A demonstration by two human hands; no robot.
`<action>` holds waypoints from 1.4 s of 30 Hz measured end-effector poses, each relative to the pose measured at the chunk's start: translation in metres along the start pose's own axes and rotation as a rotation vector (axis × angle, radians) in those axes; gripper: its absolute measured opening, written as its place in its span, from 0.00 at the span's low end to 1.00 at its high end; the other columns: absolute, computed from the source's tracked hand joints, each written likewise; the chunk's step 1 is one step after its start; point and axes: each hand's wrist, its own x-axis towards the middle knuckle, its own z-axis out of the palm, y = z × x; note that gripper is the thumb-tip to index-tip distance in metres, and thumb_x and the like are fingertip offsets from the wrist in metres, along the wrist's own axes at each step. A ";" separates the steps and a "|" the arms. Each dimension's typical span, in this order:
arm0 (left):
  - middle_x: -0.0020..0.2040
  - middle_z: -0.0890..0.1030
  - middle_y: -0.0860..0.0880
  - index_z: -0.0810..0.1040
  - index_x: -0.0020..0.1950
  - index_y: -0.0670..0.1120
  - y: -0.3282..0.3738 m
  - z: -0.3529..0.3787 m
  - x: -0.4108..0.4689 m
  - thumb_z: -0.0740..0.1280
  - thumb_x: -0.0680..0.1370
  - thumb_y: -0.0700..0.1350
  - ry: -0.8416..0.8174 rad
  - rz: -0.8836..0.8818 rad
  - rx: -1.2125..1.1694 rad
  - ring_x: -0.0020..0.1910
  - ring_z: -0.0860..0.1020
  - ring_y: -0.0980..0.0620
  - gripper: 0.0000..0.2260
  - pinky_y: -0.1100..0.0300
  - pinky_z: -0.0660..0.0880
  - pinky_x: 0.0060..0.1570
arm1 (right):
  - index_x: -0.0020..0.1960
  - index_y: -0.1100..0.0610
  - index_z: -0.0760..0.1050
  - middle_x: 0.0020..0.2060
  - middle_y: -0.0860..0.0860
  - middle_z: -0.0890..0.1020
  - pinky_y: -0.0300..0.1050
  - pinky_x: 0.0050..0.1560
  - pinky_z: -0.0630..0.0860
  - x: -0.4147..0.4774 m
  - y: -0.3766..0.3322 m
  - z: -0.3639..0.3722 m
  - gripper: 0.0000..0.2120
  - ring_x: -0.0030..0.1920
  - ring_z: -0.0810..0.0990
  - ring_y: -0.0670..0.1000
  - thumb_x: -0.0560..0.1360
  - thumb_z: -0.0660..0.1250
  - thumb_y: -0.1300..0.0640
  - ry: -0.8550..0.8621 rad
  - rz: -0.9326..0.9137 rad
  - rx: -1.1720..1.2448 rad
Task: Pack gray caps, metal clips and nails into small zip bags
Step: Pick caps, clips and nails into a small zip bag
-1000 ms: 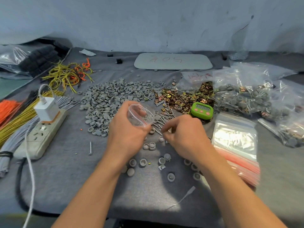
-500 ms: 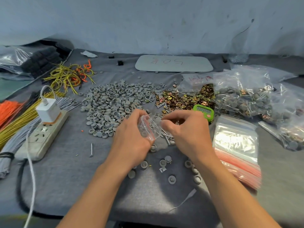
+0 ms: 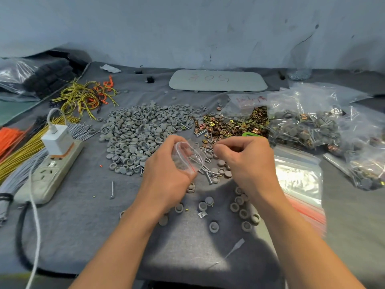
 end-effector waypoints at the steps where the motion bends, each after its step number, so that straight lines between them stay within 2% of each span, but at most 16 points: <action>1: 0.47 0.82 0.66 0.75 0.51 0.59 -0.001 -0.001 0.000 0.81 0.69 0.45 0.025 0.000 -0.028 0.41 0.80 0.67 0.19 0.74 0.72 0.37 | 0.36 0.45 0.86 0.30 0.37 0.84 0.32 0.35 0.75 0.002 0.003 -0.004 0.09 0.34 0.82 0.38 0.73 0.78 0.55 -0.010 0.011 -0.109; 3: 0.45 0.83 0.65 0.76 0.51 0.58 -0.002 -0.002 0.002 0.81 0.68 0.42 0.072 0.000 -0.052 0.43 0.80 0.68 0.20 0.76 0.71 0.37 | 0.36 0.44 0.85 0.31 0.37 0.83 0.39 0.43 0.79 0.005 0.009 -0.007 0.09 0.35 0.82 0.41 0.73 0.77 0.55 -0.098 0.043 -0.356; 5: 0.44 0.83 0.62 0.76 0.51 0.58 -0.003 -0.004 0.002 0.81 0.68 0.40 0.092 -0.004 -0.060 0.43 0.80 0.68 0.22 0.77 0.71 0.37 | 0.39 0.46 0.87 0.36 0.41 0.85 0.46 0.49 0.82 0.003 0.012 -0.006 0.04 0.39 0.83 0.46 0.73 0.76 0.53 -0.211 0.063 -0.505; 8: 0.45 0.83 0.64 0.75 0.50 0.60 -0.001 -0.003 0.001 0.82 0.68 0.41 0.072 -0.007 -0.028 0.43 0.79 0.70 0.22 0.79 0.69 0.37 | 0.42 0.46 0.87 0.39 0.44 0.87 0.46 0.47 0.81 -0.003 0.012 0.000 0.03 0.42 0.83 0.50 0.71 0.77 0.48 -0.301 0.044 -0.650; 11: 0.47 0.82 0.65 0.73 0.51 0.61 0.001 -0.002 -0.001 0.81 0.69 0.44 0.035 0.001 -0.001 0.40 0.80 0.68 0.22 0.77 0.71 0.37 | 0.44 0.47 0.87 0.40 0.46 0.87 0.49 0.48 0.82 -0.005 0.012 0.005 0.04 0.43 0.84 0.53 0.72 0.75 0.48 -0.282 0.016 -0.717; 15: 0.46 0.82 0.60 0.73 0.52 0.61 0.002 0.000 -0.003 0.80 0.69 0.44 -0.005 0.007 0.067 0.41 0.79 0.64 0.21 0.71 0.70 0.34 | 0.43 0.48 0.85 0.39 0.49 0.86 0.50 0.49 0.81 -0.004 0.013 0.006 0.04 0.44 0.83 0.56 0.75 0.72 0.51 -0.264 0.006 -0.743; 19: 0.46 0.81 0.59 0.73 0.52 0.60 0.001 0.001 -0.001 0.79 0.69 0.43 -0.023 0.001 0.119 0.42 0.78 0.62 0.21 0.68 0.67 0.36 | 0.44 0.50 0.85 0.40 0.49 0.86 0.50 0.50 0.81 -0.003 0.012 0.007 0.12 0.45 0.84 0.56 0.72 0.76 0.42 -0.281 0.012 -0.812; 23: 0.47 0.81 0.60 0.72 0.52 0.61 -0.001 0.002 -0.001 0.79 0.69 0.44 -0.039 -0.003 0.126 0.44 0.78 0.63 0.21 0.70 0.67 0.37 | 0.48 0.51 0.84 0.43 0.51 0.86 0.49 0.49 0.81 -0.005 0.010 0.012 0.13 0.48 0.84 0.57 0.73 0.74 0.41 -0.284 -0.003 -0.840; 25: 0.47 0.82 0.60 0.72 0.53 0.61 -0.002 0.001 -0.001 0.79 0.70 0.45 -0.050 -0.005 0.125 0.44 0.79 0.63 0.21 0.69 0.69 0.38 | 0.46 0.50 0.85 0.42 0.50 0.86 0.48 0.48 0.81 -0.006 0.009 0.010 0.11 0.47 0.84 0.56 0.73 0.74 0.42 -0.264 0.007 -0.782; 27: 0.47 0.82 0.60 0.71 0.53 0.61 -0.001 0.001 -0.002 0.79 0.70 0.45 -0.059 -0.006 0.124 0.45 0.79 0.61 0.22 0.63 0.73 0.41 | 0.44 0.48 0.86 0.38 0.45 0.86 0.44 0.45 0.81 -0.004 0.007 0.004 0.07 0.42 0.84 0.49 0.72 0.75 0.45 -0.205 0.024 -0.585; 29: 0.47 0.81 0.59 0.70 0.52 0.62 0.000 0.002 -0.004 0.78 0.71 0.46 -0.067 -0.002 0.129 0.45 0.79 0.59 0.21 0.58 0.75 0.43 | 0.41 0.47 0.87 0.31 0.41 0.84 0.34 0.35 0.76 -0.003 0.002 -0.001 0.03 0.33 0.81 0.40 0.70 0.78 0.48 -0.151 0.023 -0.278; 31: 0.46 0.80 0.58 0.70 0.52 0.62 0.001 0.006 -0.006 0.77 0.71 0.47 -0.064 0.011 0.145 0.43 0.78 0.59 0.19 0.57 0.74 0.40 | 0.39 0.47 0.87 0.27 0.42 0.82 0.31 0.28 0.69 -0.004 -0.002 -0.004 0.02 0.27 0.76 0.40 0.69 0.79 0.51 -0.185 0.017 -0.084; 35: 0.45 0.79 0.56 0.71 0.53 0.61 0.005 0.011 -0.008 0.76 0.71 0.47 -0.072 0.036 0.169 0.44 0.76 0.55 0.18 0.56 0.69 0.39 | 0.41 0.45 0.88 0.23 0.42 0.77 0.33 0.27 0.64 -0.009 -0.006 0.003 0.03 0.24 0.69 0.42 0.69 0.78 0.53 -0.297 -0.033 -0.065; 38: 0.45 0.80 0.57 0.71 0.52 0.61 0.005 0.010 -0.007 0.75 0.71 0.44 -0.073 0.021 0.142 0.42 0.77 0.58 0.18 0.58 0.70 0.38 | 0.42 0.45 0.88 0.22 0.42 0.74 0.34 0.27 0.63 -0.010 -0.006 0.005 0.04 0.23 0.66 0.43 0.71 0.78 0.54 -0.272 -0.018 0.015; 40: 0.44 0.81 0.59 0.72 0.50 0.61 0.004 0.007 -0.006 0.77 0.71 0.43 -0.069 0.014 0.117 0.40 0.78 0.60 0.19 0.63 0.70 0.36 | 0.41 0.46 0.88 0.26 0.40 0.80 0.35 0.29 0.70 -0.006 -0.004 -0.001 0.05 0.25 0.74 0.42 0.73 0.77 0.56 -0.164 0.025 0.056; 42: 0.44 0.81 0.61 0.73 0.50 0.60 0.004 0.005 -0.005 0.79 0.71 0.43 -0.057 0.007 0.081 0.41 0.79 0.64 0.19 0.70 0.71 0.34 | 0.41 0.47 0.88 0.32 0.41 0.85 0.36 0.35 0.78 0.001 0.001 -0.010 0.06 0.33 0.82 0.41 0.74 0.76 0.57 -0.053 0.061 -0.068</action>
